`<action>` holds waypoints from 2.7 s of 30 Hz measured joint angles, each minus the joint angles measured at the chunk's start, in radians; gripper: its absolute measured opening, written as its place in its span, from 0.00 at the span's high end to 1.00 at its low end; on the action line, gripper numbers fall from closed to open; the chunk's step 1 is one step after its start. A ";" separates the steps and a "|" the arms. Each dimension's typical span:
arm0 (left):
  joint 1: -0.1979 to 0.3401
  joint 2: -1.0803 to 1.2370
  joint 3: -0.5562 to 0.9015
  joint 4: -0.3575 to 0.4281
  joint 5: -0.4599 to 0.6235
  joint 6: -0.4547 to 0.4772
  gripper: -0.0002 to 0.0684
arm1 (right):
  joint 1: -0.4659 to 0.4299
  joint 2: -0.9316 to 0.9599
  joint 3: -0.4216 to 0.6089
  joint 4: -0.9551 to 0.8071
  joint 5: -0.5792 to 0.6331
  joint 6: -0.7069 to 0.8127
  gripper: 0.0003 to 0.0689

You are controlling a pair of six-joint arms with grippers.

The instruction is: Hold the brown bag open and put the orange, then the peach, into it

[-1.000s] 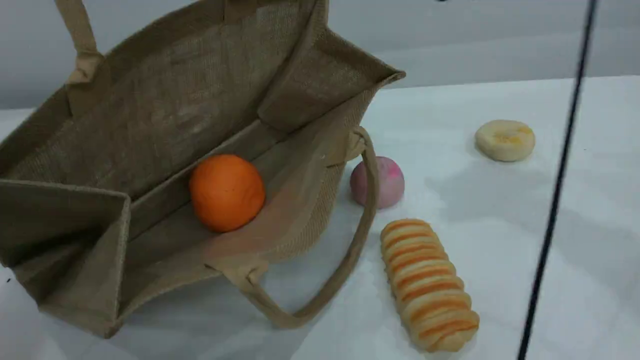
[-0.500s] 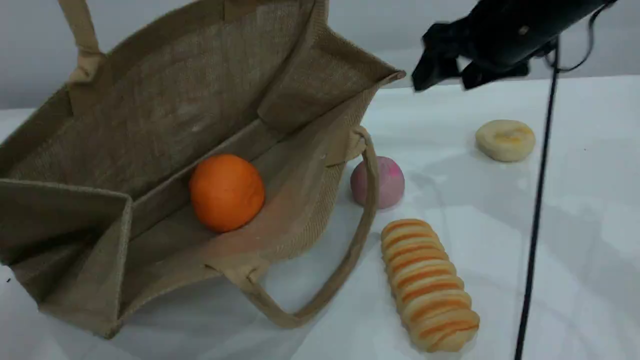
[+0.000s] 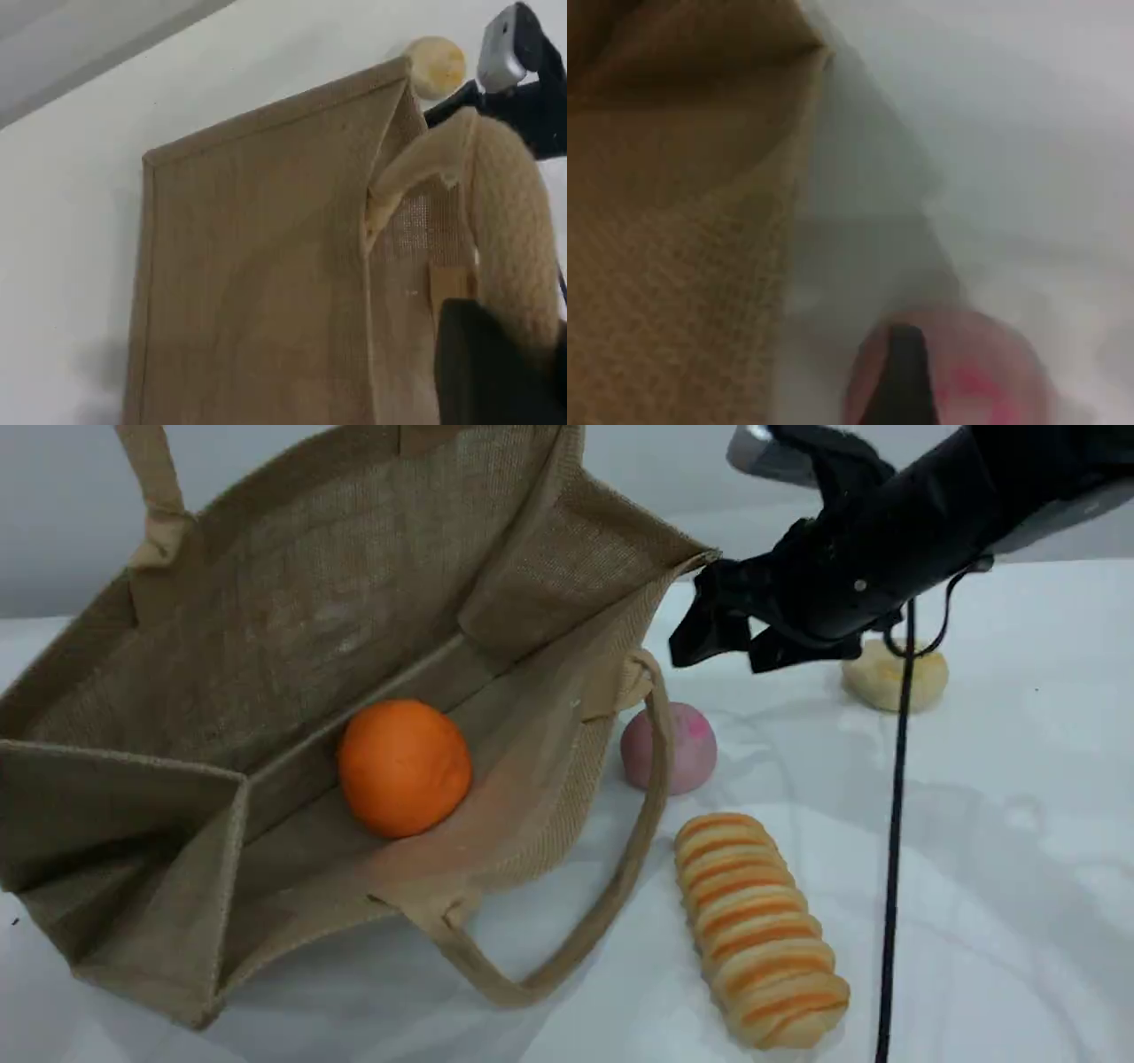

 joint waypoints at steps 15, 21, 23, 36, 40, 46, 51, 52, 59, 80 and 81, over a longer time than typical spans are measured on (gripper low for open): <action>0.000 0.000 0.000 -0.026 0.000 -0.001 0.89 | 0.094 0.089 0.000 0.023 -0.056 -0.030 0.23; 0.000 0.000 0.000 -0.029 0.000 0.000 0.89 | 0.095 0.119 -0.001 0.023 -0.059 -0.037 0.31; 0.000 0.000 0.000 -0.029 0.000 0.003 0.89 | 0.095 0.119 -0.001 0.019 -0.061 -0.037 0.43; 0.000 0.000 0.000 -0.034 -0.001 0.011 0.89 | 0.041 0.013 0.003 -0.094 -0.063 0.010 0.96; 0.000 0.000 0.000 -0.037 -0.001 0.011 0.89 | -0.043 -0.045 0.002 -0.229 -0.052 0.121 0.96; 0.000 0.000 0.000 -0.039 -0.001 0.011 0.89 | -0.216 -0.149 0.002 -0.408 0.078 0.293 0.96; 0.000 0.000 0.000 -0.039 -0.001 0.024 0.89 | -0.316 -0.272 0.002 -0.448 0.225 0.348 0.96; 0.000 0.000 0.000 -0.039 -0.001 0.037 0.89 | -0.329 -0.297 0.002 -0.448 0.270 0.352 0.96; 0.000 0.000 0.000 -0.039 0.000 0.066 0.89 | -0.290 -0.486 0.002 -0.455 0.597 0.375 0.96; 0.000 0.000 0.000 -0.038 0.000 0.084 0.89 | 0.295 -0.529 0.248 -0.294 0.205 0.403 0.96; 0.000 0.000 0.000 -0.038 0.000 0.083 0.89 | 0.327 -0.524 0.248 -0.281 0.155 0.403 0.96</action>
